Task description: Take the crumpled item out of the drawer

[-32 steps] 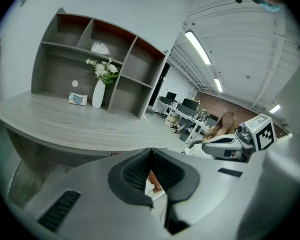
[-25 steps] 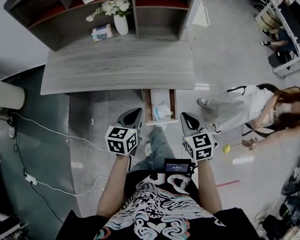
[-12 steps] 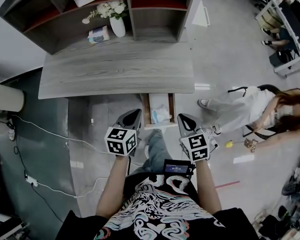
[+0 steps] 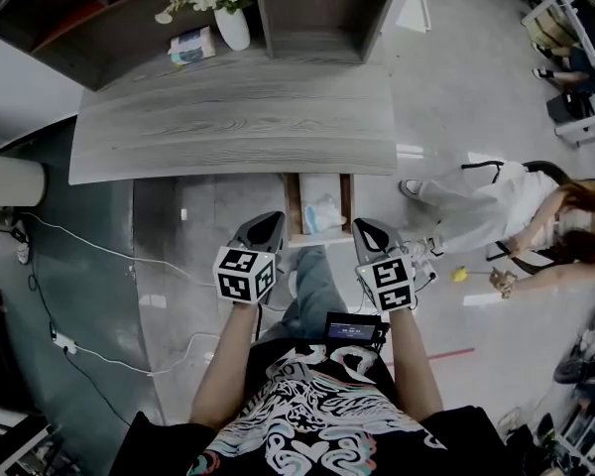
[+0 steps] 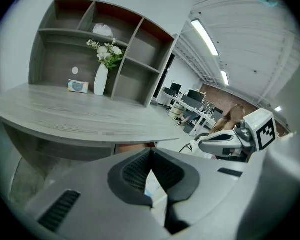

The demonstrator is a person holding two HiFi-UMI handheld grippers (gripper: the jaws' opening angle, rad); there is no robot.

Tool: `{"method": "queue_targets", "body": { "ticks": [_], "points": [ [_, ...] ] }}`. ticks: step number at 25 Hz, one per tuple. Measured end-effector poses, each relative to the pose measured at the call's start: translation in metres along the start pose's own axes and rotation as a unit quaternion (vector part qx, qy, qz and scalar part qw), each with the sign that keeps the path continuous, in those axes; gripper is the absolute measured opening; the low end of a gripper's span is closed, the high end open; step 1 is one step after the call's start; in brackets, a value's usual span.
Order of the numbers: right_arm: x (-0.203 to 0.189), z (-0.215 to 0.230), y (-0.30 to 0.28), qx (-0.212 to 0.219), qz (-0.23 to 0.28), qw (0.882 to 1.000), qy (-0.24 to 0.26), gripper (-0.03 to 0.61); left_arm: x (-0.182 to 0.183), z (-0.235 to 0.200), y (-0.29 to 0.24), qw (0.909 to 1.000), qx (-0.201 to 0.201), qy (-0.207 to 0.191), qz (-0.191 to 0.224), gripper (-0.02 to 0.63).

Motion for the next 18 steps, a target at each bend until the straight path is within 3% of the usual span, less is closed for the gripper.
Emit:
{"method": "queue_targets", "body": {
  "ticks": [10, 18],
  "points": [
    [-0.028, -0.004, -0.027, 0.028, -0.049, 0.998, 0.006, 0.006, -0.047, -0.008, -0.025, 0.9976, 0.005, -0.01, -0.068, 0.0],
    [-0.054, 0.001, -0.052, 0.04, -0.086, 0.994, 0.044, 0.006, -0.068, -0.009, -0.048, 0.9929, 0.021, -0.055, -0.104, 0.0]
  ]
}}
Point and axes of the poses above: the fingertips, and each gripper's own axes: y backward along the fingers, z to its right, x out of its top, the point moved 4 cm from there along y, backward along the fingers, and after that the axes turned 1 degree about y, right-handed, at the moved point
